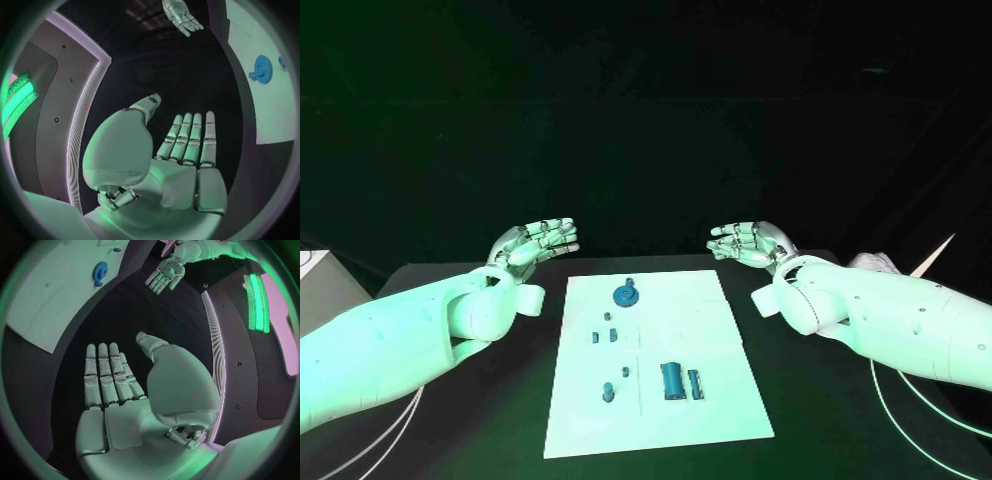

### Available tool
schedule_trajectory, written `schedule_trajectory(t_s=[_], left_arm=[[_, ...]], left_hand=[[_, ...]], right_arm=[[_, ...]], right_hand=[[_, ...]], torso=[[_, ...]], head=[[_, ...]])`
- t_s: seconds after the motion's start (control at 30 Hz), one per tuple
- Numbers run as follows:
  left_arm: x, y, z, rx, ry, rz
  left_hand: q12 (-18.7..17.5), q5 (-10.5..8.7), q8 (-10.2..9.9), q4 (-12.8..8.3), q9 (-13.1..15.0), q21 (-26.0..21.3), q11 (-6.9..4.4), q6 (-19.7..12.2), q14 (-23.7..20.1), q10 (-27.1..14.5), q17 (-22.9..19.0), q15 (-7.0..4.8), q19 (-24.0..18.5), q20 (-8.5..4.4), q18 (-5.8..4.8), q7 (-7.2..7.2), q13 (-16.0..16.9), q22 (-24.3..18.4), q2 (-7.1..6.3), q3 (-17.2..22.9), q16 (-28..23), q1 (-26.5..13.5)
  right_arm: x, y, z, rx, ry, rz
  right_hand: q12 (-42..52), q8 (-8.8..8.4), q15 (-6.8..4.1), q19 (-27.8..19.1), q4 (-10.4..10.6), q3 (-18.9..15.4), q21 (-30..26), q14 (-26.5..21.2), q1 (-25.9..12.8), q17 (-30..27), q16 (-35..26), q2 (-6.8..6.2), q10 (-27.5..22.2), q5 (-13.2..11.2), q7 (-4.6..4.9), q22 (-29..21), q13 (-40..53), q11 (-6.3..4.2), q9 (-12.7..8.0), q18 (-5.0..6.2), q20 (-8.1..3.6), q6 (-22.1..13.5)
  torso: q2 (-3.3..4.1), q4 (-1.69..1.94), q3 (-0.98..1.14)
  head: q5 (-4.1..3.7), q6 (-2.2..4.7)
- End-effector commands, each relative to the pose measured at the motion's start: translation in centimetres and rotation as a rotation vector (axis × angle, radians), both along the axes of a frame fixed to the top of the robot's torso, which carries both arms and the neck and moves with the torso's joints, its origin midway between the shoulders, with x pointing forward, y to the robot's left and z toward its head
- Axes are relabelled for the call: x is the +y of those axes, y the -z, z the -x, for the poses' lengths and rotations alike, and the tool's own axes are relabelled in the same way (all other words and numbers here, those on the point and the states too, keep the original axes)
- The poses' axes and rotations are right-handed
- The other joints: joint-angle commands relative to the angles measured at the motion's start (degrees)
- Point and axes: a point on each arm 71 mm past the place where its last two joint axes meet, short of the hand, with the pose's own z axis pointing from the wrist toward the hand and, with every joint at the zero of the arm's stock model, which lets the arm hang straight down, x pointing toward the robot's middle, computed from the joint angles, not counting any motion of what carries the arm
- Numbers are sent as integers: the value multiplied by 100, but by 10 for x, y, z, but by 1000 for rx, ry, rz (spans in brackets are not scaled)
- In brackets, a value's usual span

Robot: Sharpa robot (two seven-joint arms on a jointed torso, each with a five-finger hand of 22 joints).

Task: Assemble the parts on the task board

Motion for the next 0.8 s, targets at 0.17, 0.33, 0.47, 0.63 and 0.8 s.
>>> schedule_trajectory(t_s=[0.17,0.33,0.47,0.63,0.8], left_arm=[[-12,3,9,3,-21,-10],[-29,7,25,4,-69,-28],[-44,9,42,5,-113,-46],[-59,9,60,4,-160,-67],[-67,7,73,3,-191,-80]], left_hand=[[-1161,-1080,-675,-486,-1263,-1271,-682,-3281,-2896,-3468,-708,-593,-2813,-1040,-700,-759,-236,-1365,674,-1738,-1857,-2973],[-1161,-1080,-675,-486,-1263,-1271,-682,-3281,-2896,-3468,-708,-593,-2813,-1040,-700,-759,-236,-1365,674,-1738,-1857,-7007],[-1161,-1080,-675,-486,-1263,-1271,-682,-3281,-2896,-3468,-708,-593,-2813,-1040,-700,-759,-236,-1365,674,-1738,-1857,-7007],[-1161,-1080,-675,-486,-1263,-1271,-682,-3281,-2896,-3468,-708,-593,-2813,-1040,-700,-759,-236,-1365,674,-1738,-1857,-7007],[-1161,-1080,-675,-486,-1263,-1271,-682,-3281,-2896,-3468,-708,-593,-2813,-1040,-700,-759,-236,-1365,674,-1738,-1857,-7007]], right_arm=[[14,3,15,-11,33,-91],[36,5,40,-15,94,-236],[48,5,57,-8,136,-313],[55,4,69,0,168,-361],[57,4,71,2,173,-369]], right_hand=[[-413,-758,-435,-3518,-517,-2111,-232,-3638,-6733,-1811,-1302,809,-4688,-544,-830,-2323,-1297,-593,-1628,-700,-855,-3226],[-413,-758,-435,-3518,-517,-2111,-232,-3638,-6733,-1811,-1302,809,-4688,-544,-830,-2323,-1297,-593,-1628,-700,-855,-3226],[-413,-758,-435,-3518,-517,-2111,-232,-3638,-6733,-1811,-1302,809,-4688,-544,-830,-2323,-1297,-593,-1628,-700,-855,-3226],[-413,-758,-435,-3518,-517,-2111,-232,-3638,-6733,-1811,-1302,809,-4688,-544,-830,-2323,-1297,-593,-1628,-700,-855,-3226],[-413,-758,-435,-3518,-517,-2111,-232,-3638,-6733,-1811,-1302,809,-4688,-544,-830,-2323,-1297,-593,-1628,-700,-855,-3226]], torso=[[-207,59,102],[-289,83,145],[-289,83,145],[-289,83,145],[-289,83,145]], head=[[124,191],[179,275],[179,275],[179,275],[179,275]])
